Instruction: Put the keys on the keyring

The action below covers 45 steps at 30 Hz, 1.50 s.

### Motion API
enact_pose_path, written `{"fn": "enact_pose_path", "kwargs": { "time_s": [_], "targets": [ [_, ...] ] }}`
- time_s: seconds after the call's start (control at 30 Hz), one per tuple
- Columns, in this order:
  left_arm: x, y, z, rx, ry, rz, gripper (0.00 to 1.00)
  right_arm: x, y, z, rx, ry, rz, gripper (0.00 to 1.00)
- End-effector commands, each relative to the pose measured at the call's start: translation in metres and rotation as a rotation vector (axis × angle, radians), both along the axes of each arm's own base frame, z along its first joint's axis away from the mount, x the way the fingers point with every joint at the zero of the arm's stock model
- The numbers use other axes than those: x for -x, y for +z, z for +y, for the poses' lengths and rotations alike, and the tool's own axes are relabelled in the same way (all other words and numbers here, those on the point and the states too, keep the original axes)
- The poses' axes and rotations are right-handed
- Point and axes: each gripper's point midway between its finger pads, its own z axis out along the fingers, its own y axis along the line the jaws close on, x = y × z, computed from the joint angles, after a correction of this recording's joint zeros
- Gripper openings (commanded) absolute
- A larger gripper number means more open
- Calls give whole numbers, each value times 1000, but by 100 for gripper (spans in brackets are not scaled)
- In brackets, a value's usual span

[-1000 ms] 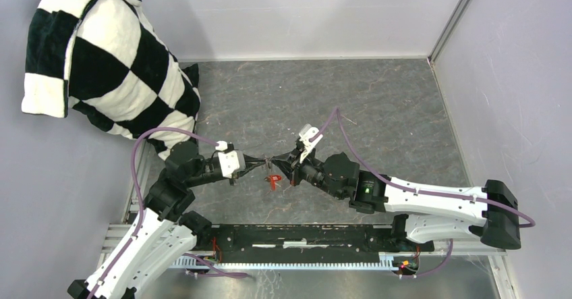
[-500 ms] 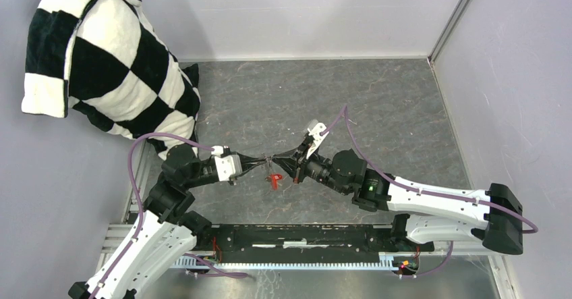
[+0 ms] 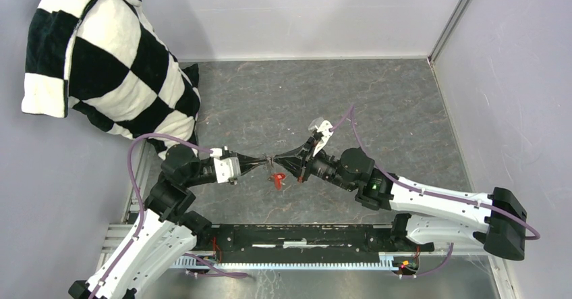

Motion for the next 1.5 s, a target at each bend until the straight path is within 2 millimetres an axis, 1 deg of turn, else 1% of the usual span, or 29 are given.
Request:
{"fn": "enact_pose_path", "kwargs": {
  "time_s": [0.0, 0.03, 0.07, 0.1, 0.17, 0.23, 0.27, 0.33, 0.43, 0.5, 0.63, 0.73, 0.8, 0.9, 1.0, 1.13, 1.3, 1.47],
  "targets": [
    [17, 47, -3, 79, -93, -176, 2, -8, 6, -5, -26, -14, -15, 0],
    [18, 47, -4, 79, -99, -176, 2, -7, 9, -6, -28, -5, -25, 0],
    [19, 47, -4, 79, -105, -175, 2, -7, 11, -7, -28, 0, -39, 3],
    [20, 47, -4, 78, -107, -173, 2, -6, 14, -9, -29, -1, -53, 8],
    [22, 48, -4, 78, -116, -171, 2, -4, 23, -14, -36, 8, -94, 23],
    [24, 49, -4, 78, -129, -163, 2, -1, 30, -20, -35, 12, -135, 41],
    [25, 50, -5, 80, -135, -159, 2, 4, 32, -22, -30, 34, -158, 48],
    [27, 53, -6, 86, -146, -144, 2, 7, 33, -26, -7, 47, -191, 56],
    [30, 57, -7, 92, -168, -120, 2, 10, 39, -33, 37, 59, -240, 61],
    [32, 60, -9, 96, -184, -103, 2, 15, 47, -35, 56, 88, -285, 64],
    [35, 64, -10, 108, -197, -74, 2, 20, 56, -34, 111, 138, -344, 67],
    [37, 64, -11, 108, -213, -45, 2, 26, 71, -29, 108, 184, -402, 68],
    [38, 64, -12, 107, -226, -31, 2, 34, 80, -23, 100, 239, -449, 68],
    [43, 66, -12, 106, -255, -29, 2, 39, 90, -19, 105, 283, -531, 66],
    [45, 66, -13, 100, -268, -17, 2, 43, 93, -14, 129, 331, -574, 65],
    [47, 66, -13, 98, -279, -12, 2, 50, 84, -9, 163, 400, -589, 61],
    [49, 67, -13, 96, -290, -5, 2, 54, 78, -9, 178, 450, -602, 49],
    [50, 68, -13, 94, -299, 0, 2, 56, 81, -11, 157, 462, -610, 30]
  ]
}}
